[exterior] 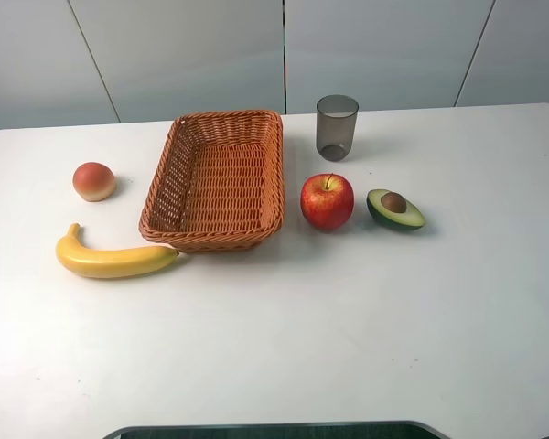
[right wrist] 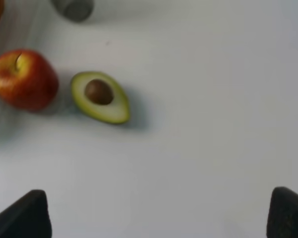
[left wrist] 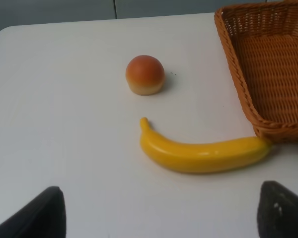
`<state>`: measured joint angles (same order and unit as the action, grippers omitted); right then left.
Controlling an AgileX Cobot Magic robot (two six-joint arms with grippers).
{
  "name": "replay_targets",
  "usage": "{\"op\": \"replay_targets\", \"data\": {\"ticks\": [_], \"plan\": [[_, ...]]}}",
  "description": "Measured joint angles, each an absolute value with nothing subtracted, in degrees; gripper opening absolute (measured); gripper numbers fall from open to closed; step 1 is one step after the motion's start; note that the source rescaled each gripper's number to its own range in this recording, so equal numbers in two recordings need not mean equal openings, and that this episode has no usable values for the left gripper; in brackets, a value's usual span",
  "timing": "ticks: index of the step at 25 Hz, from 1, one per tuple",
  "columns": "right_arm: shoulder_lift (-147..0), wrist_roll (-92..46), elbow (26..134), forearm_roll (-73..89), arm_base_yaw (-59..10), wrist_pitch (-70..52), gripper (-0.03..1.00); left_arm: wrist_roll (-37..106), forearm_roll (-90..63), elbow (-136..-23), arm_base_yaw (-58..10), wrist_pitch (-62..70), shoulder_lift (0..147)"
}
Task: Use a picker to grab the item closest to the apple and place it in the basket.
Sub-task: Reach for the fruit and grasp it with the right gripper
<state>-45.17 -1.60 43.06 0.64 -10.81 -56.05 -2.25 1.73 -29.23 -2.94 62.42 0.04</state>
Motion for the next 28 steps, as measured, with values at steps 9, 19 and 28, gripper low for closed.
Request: {"op": "replay_targets", "data": {"ticks": [9,19,28], "plan": [[-67.48,-11.12,46.28,0.0,-13.06,-49.95,0.83,-2.25,1.73,-29.23,-2.94,62.42,0.04],[-79.31,-19.63,49.88,0.41,-18.64,-44.6,0.99,-2.25,1.73,-29.23,-2.94,62.42,0.04],[-87.83,-30.21,52.1,0.43,-19.91,-43.63,1.0,-2.25,1.73,-29.23,-2.94,62.42,0.04]]}}
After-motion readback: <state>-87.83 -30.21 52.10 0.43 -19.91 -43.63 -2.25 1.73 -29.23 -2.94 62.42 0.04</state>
